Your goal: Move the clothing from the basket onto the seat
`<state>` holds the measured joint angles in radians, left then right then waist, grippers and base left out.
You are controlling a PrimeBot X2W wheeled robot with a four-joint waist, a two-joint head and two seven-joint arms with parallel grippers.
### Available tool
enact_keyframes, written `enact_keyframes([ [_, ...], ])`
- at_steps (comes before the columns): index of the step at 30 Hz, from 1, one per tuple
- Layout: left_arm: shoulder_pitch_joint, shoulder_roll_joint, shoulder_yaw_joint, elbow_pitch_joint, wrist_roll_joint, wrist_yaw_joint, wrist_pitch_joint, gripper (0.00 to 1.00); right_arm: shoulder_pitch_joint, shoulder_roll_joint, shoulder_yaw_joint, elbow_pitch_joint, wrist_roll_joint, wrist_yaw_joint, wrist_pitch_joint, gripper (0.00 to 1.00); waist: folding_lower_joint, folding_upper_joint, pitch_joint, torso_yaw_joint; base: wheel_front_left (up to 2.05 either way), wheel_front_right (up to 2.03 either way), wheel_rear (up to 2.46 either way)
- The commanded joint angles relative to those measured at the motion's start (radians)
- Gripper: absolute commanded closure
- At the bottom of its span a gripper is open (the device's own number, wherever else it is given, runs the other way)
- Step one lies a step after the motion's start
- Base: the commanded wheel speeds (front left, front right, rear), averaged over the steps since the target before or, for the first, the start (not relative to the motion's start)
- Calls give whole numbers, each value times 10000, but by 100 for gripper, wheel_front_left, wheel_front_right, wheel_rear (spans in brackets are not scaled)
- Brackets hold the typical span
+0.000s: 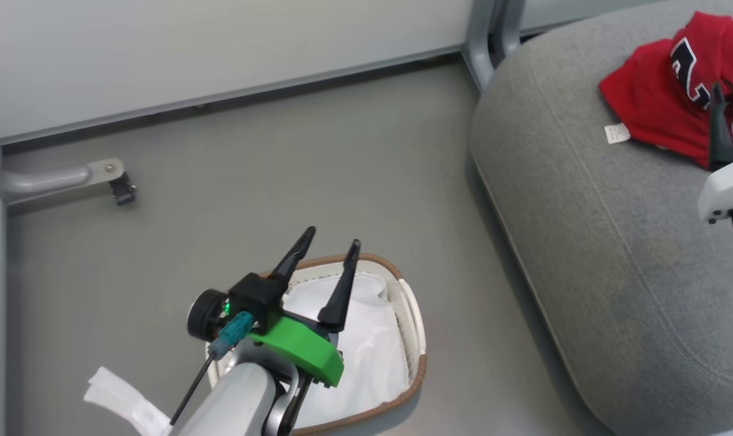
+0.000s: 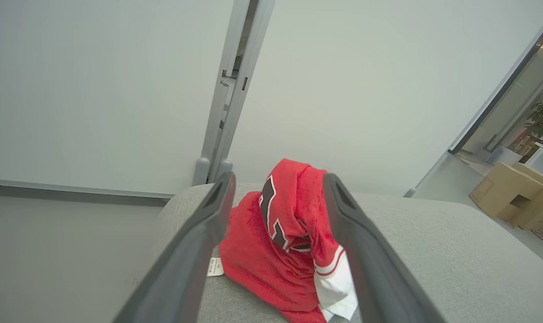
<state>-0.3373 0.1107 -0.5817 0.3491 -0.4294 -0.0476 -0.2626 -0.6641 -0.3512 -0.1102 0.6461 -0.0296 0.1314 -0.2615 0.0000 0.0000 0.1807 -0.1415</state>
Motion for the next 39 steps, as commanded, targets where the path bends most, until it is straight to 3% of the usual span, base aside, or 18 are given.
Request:
enact_keyframes([
  [1, 309, -14, 257, -69, -17, 62, -27, 0, 253, 143, 77, -76, 159, -14, -13, 0, 0, 0, -685, 725, 0, 0, 0],
  [11, 1345, -210, 1572, -285, 420, 257, -18, 0, 1618, 1555, 84, -921, 615, -13, -44, 0, 0, 0, -1239, 1543, 0, 0, 0],
  [22, 2347, -321, 2841, -361, 736, 455, -19, 0, 3858, 2832, 442, -2414, 986, -13, -48, 0, 0, 0, -1508, 1873, 0, 0, 0],
  [39, 4221, -466, 4318, -1180, 1044, 400, -20, 0, 6205, 2986, 1241, -3831, 1701, -13, -50, 0, 0, 0, -1832, 2113, 0, 0, 0],
])
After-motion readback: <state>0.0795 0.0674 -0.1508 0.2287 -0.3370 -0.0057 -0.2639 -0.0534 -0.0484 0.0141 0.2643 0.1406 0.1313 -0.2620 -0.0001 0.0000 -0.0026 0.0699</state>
